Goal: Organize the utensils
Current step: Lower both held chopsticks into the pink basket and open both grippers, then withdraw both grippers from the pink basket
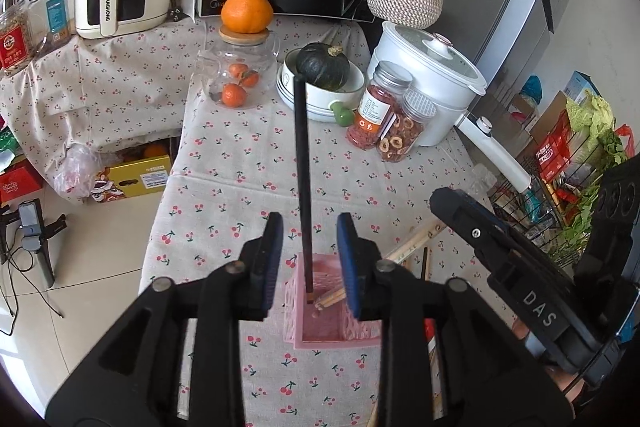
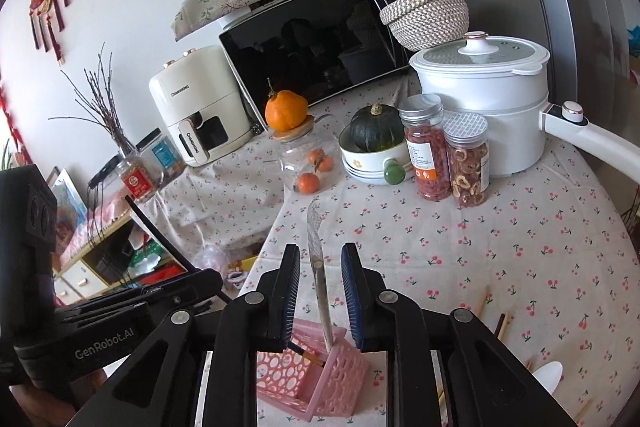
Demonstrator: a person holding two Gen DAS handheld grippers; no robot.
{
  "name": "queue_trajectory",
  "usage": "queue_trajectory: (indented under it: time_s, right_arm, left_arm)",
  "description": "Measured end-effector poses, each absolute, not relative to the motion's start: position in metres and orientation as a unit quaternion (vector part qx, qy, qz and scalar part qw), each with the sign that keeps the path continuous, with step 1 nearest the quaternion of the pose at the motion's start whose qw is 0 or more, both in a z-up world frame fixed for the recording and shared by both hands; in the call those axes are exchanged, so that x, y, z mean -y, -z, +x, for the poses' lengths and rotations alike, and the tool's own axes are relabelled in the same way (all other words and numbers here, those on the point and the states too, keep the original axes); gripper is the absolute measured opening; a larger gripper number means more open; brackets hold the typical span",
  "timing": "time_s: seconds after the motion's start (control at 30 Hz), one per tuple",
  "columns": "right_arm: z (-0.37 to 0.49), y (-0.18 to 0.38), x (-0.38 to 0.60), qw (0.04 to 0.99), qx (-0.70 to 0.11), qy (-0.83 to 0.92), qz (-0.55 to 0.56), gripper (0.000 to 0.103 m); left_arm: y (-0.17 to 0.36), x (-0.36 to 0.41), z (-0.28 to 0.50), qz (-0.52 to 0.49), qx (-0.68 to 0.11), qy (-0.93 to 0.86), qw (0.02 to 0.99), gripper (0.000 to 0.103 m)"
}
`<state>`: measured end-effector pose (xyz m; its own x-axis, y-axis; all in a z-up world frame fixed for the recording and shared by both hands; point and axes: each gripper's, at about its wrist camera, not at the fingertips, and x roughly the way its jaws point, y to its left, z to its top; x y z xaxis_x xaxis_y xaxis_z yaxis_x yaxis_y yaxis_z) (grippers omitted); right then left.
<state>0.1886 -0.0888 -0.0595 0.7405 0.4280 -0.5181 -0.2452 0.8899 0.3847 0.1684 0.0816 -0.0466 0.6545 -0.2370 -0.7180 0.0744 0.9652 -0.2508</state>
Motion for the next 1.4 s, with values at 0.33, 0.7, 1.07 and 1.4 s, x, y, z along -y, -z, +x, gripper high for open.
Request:
queue_trajectory:
  time_s: [0.33, 0.7, 1.07, 1.4]
  right_arm:
    - [0.154, 0.014, 0.132, 0.927, -0.27, -0.19, 0.179, 0.074]
    - [0.104, 0.04, 0.171, 0.924, -0.35, -0.145, 0.041, 0.086]
    - [0.083, 0.095, 0.213, 0.886, -0.459, -0.072, 0.013, 0.086]
    - [0.102, 0.141, 0.286, 0.817, -0.569, 0.001, 0.094, 0.086]
  left_arm:
    - [0.029, -0.092, 0.137, -0.08, -0.376, 0.049, 0.922, 0.087]
    - [0.067, -0.08, 0.1, -0.034, -0.445, 0.084, 0.891, 0.097]
    - [0.093, -0.015, 0.091, 0.016, -0.494, 0.127, 0.86, 0.098]
    - [0.112, 0.08, 0.122, 0.057, -0.531, 0.217, 0.817, 0.09]
